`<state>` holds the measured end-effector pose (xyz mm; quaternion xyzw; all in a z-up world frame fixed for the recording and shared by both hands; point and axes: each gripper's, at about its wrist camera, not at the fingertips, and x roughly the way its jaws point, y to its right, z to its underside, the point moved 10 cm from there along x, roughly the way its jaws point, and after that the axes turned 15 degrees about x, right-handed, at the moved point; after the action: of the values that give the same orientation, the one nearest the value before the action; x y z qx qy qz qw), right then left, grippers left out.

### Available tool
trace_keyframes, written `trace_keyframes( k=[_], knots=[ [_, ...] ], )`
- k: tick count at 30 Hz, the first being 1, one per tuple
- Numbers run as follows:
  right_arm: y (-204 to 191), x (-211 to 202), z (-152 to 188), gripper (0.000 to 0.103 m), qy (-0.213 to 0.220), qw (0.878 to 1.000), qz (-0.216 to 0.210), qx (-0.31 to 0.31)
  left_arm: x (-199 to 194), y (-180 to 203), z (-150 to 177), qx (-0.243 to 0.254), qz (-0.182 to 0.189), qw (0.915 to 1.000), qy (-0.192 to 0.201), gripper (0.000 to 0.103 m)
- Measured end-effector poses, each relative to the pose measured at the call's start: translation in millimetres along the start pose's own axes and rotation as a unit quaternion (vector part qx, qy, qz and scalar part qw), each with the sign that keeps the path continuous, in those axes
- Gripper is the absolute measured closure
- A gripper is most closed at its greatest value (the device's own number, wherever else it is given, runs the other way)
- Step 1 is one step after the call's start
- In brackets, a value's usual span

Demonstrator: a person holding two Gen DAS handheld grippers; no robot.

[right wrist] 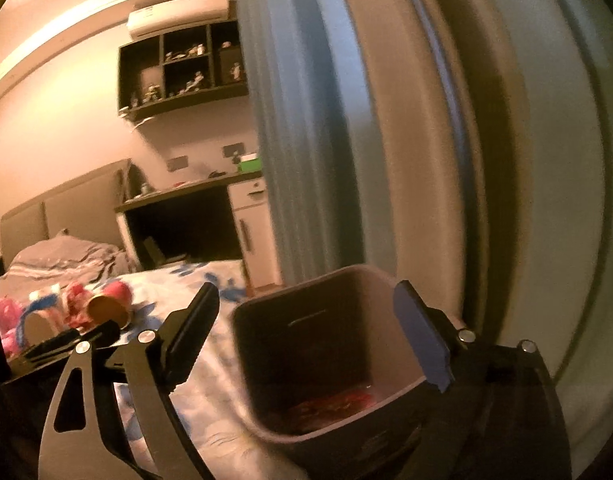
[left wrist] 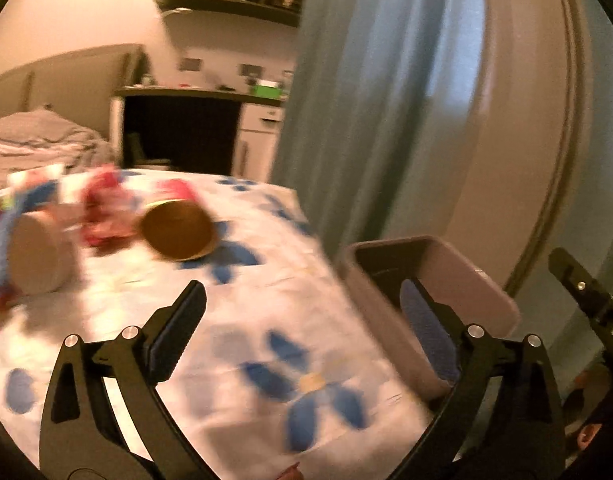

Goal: Collect trash
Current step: 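Open the right tool over the bin while the left tool releases the black bag, then move both open tools back to the trash pile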

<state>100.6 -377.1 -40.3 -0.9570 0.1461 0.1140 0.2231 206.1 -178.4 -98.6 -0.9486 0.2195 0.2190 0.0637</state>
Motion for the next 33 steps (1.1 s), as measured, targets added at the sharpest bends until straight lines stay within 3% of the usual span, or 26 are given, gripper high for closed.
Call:
trace_keyframes(
  k=[8, 15, 20, 26, 33],
  knots=[
    [-58.5, -9.2, 34.4, 0.017, -0.042, 0.998, -0.053, -0.018, -62.1, -91.7, 34.0, -0.02, -0.119, 0.9927, -0.004, 0.007],
    [-131.8, -12.2, 74.2, 0.017, -0.084, 0.989, -0.107, -0.051, -126.8, -172.3, 58.0, -0.046, -0.222, 0.974, 0.002, 0.007],
    [-187.8, -15.0, 102.4, 0.017, -0.112, 0.979, -0.155, -0.07, -156.5, -221.7, 77.4, -0.075, -0.262, 0.9621, -0.005, 0.007],
    [-249.7, -20.3, 125.8, 0.017, -0.126, 0.965, -0.209, -0.095, -176.7, -254.2, 90.7, -0.095, -0.287, 0.9531, -0.003, 0.007],
    [-301.8, -3.6, 152.8, 0.032, -0.159, 0.95, -0.246, -0.111, -189.3, -282.4, 105.5, -0.115, -0.302, 0.9464, -0.002, 0.007]
  ],
)
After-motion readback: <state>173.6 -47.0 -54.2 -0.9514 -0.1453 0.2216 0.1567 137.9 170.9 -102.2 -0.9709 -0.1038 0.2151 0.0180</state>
